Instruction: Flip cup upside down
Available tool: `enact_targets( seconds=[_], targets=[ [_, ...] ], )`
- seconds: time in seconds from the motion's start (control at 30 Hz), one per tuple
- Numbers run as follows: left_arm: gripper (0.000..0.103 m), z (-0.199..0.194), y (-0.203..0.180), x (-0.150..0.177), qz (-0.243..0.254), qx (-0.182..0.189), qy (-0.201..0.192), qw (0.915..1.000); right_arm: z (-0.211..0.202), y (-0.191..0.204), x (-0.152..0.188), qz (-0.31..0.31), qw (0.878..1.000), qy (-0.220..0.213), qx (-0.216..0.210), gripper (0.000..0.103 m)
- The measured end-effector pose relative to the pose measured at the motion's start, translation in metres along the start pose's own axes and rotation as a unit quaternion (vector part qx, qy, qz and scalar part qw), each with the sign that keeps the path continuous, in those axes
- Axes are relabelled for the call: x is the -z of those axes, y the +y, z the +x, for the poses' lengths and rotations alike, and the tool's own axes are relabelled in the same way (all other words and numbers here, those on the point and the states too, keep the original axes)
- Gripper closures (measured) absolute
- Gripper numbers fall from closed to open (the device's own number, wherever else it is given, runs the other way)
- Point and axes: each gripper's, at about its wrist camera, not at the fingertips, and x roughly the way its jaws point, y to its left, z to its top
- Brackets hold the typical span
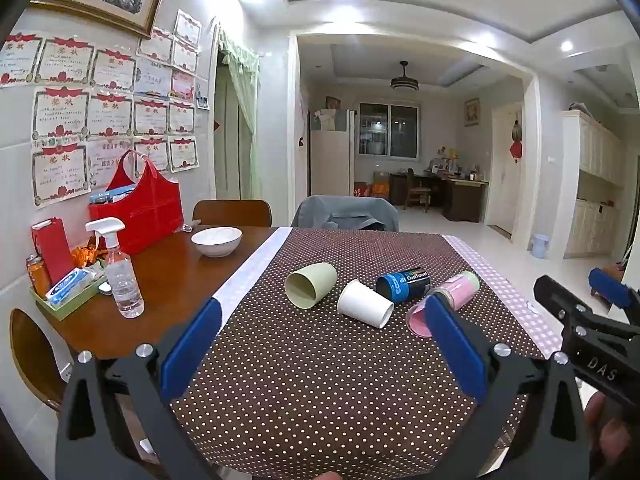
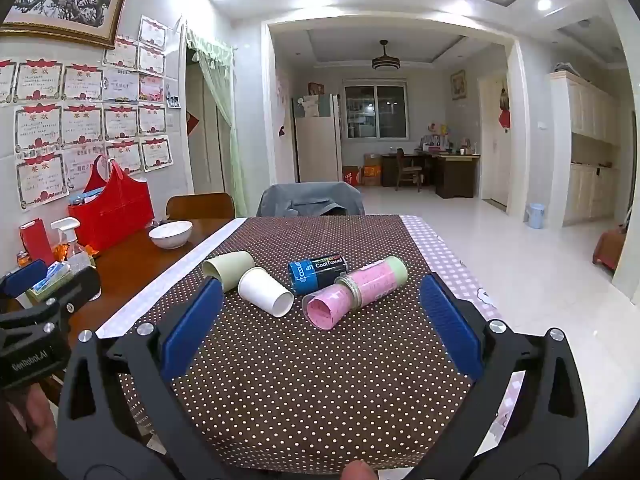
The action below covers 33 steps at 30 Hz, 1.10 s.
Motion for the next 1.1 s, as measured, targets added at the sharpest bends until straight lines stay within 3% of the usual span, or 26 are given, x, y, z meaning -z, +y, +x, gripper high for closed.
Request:
enact_targets(
  seconds=[1.1],
  targets=[
    [0.004,-0.001,-0.008,0.002,0.008,0.007,0.000,0.9999,-0.007,0.000,-0.004,0.001,1.000,-0.005,0.001,0.006]
  ],
)
